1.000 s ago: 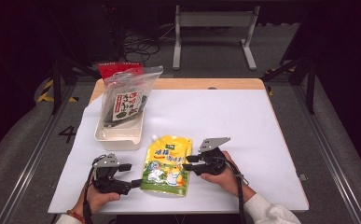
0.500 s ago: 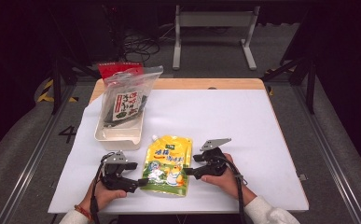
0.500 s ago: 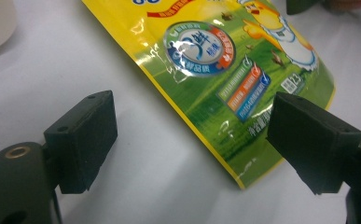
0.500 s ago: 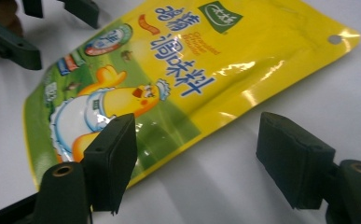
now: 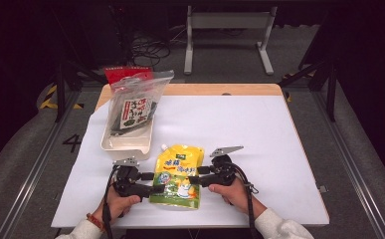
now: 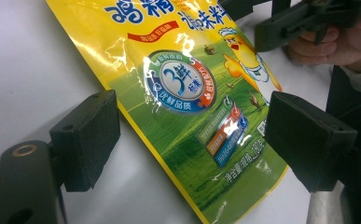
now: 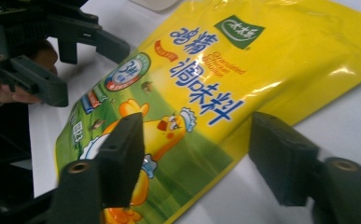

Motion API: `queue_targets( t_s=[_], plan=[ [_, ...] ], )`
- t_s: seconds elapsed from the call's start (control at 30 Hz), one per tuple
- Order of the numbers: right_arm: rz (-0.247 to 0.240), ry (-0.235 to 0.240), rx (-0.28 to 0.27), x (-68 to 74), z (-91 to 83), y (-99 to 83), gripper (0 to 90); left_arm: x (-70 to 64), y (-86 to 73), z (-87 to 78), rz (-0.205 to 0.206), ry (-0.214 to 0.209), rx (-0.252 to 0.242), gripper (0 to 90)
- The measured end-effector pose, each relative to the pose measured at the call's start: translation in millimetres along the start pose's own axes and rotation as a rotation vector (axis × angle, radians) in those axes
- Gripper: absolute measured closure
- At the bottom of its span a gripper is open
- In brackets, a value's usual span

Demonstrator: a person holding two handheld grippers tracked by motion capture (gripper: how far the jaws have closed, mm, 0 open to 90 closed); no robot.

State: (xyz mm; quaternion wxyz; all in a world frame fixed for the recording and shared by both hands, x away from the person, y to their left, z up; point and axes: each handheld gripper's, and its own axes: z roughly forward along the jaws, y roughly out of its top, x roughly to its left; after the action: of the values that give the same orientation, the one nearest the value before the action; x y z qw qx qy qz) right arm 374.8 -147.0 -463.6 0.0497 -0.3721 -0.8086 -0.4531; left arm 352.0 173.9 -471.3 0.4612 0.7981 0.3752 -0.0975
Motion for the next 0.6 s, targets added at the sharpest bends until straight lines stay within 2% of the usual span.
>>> queue_targets(
  t_s=[0.03, 0.1, 0.13, 0.17, 0.27, 0.33, 0.37, 0.4, 0.43, 0.47, 0.5, 0.53, 0.57, 0.6],
  plan=[
    [0.009, 0.0, -0.004, -1.6, -0.4, 0.1, 46.1, 1.5, 0.3, -0.5, -0.005, -0.01, 0.001, 19.1],
    [0.019, -0.003, -0.01, -3.4, -0.4, -0.2, 49.6, 1.6, 0.3, -0.4, -0.005, -0.014, 0.0, 19.3],
    [0.032, 0.001, -0.015, -5.8, -0.6, 0.1, 55.3, 0.9, 1.2, 0.3, 0.018, -0.014, 0.014, 20.3],
    [0.032, 0.001, -0.015, -5.8, -0.6, 0.1, 55.3, 0.9, 1.2, 0.3, 0.018, -0.014, 0.014, 20.3],
    [0.037, -0.011, -0.018, -6.4, -1.5, 1.2, 65.6, -1.4, 2.0, 2.3, 0.03, -0.018, 0.025, 21.8],
    [0.021, -0.01, -0.025, -6.8, -3.3, 2.4, 74.0, -1.7, 2.2, 2.6, 0.031, -0.024, 0.028, 21.8],
    [0.015, -0.012, -0.026, -6.9, -3.9, 2.9, 82.4, -2.0, 2.2, 2.9, 0.033, -0.021, 0.027, 22.0],
    [0.01, 0.0, -0.026, -6.8, -3.9, 3.0, 85.5, -2.0, 2.2, 2.7, 0.032, -0.018, 0.027, 22.3],
    [-0.005, -0.008, -0.02, -5.7, -2.2, 2.7, 87.0, -1.9, 2.2, 2.5, 0.033, -0.018, 0.027, 22.7],
    [-0.013, -0.019, -0.011, -4.8, -0.2, 2.5, 88.3, -2.1, 2.1, 2.0, 0.043, 0.0, 0.023, 22.6],
    [-0.024, -0.036, -0.001, -3.1, 1.5, 2.6, 87.3, -2.6, 2.1, 0.7, 0.048, 0.022, 0.022, 21.8],
    [-0.025, -0.041, 0.003, -0.6, 0.4, 3.9, 70.5, -1.8, 1.6, -2.1, 0.046, 0.038, 0.026, 22.0],
    [-0.025, -0.041, 0.003, -0.6, 0.4, 3.9, 70.5, -1.8, 1.6, -2.1, 0.046, 0.038, 0.026, 22.9],
    [-0.026, -0.05, 0.011, 1.6, -1.1, 4.7, 60.6, -1.1, 0.9, -3.9, 0.054, 0.043, 0.031, 22.9]
  ],
)
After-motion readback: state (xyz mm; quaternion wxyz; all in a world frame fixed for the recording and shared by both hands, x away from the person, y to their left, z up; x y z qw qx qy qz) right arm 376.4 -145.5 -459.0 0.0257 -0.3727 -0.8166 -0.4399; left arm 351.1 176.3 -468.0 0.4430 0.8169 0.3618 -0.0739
